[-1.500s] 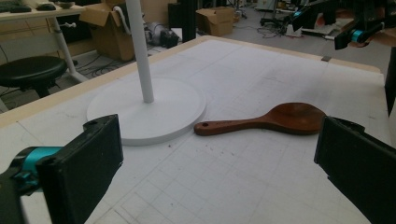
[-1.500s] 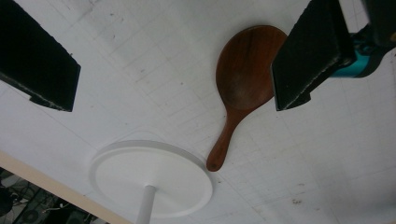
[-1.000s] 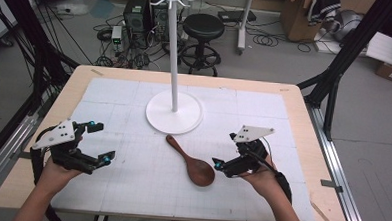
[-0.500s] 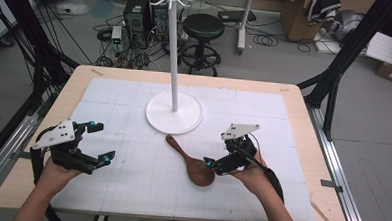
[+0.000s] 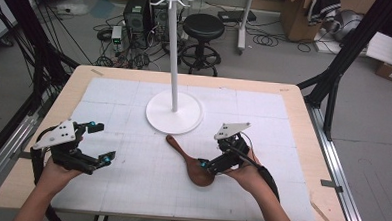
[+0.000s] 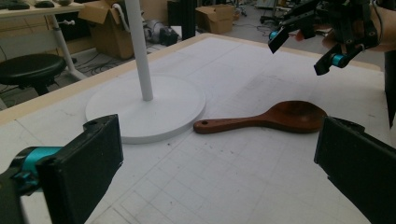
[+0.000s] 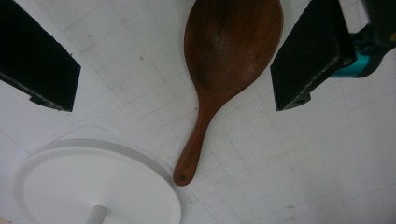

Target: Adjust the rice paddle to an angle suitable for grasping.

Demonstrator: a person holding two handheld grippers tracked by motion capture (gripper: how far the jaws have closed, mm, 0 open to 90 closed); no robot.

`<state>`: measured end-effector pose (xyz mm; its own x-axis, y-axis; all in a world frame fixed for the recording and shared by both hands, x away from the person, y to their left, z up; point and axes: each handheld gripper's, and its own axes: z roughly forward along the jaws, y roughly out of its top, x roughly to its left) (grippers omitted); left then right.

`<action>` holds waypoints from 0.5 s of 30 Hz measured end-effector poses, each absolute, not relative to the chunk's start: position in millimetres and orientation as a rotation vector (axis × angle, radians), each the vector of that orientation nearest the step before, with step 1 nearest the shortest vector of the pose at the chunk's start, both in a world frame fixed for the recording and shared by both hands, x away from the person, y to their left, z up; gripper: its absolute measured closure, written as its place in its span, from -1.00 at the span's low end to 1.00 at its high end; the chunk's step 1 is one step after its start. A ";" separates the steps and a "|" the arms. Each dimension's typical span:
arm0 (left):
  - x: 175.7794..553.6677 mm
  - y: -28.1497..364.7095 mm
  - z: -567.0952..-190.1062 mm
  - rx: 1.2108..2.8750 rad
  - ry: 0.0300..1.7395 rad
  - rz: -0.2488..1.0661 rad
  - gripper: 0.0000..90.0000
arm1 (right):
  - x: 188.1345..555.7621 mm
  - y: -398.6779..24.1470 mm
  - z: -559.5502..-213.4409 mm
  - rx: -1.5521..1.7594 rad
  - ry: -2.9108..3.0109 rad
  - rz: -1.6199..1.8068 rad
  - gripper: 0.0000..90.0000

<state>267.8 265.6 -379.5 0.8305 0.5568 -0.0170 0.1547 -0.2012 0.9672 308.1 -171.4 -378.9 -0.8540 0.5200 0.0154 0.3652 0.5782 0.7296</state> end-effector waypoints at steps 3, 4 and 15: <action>268.0 265.1 -379.8 1.761 0.550 0.396 -0.96 | 310.4 -167.3 -379.2 0.732 2.623 1.134 -0.99; 268.0 265.1 -379.8 1.761 0.550 0.396 -0.96 | 310.4 -167.3 -379.2 0.732 2.623 1.134 -0.99; 269.2 265.3 -380.5 1.767 0.548 0.392 -0.96 | 315.2 -155.4 -384.9 0.722 2.682 1.096 -0.99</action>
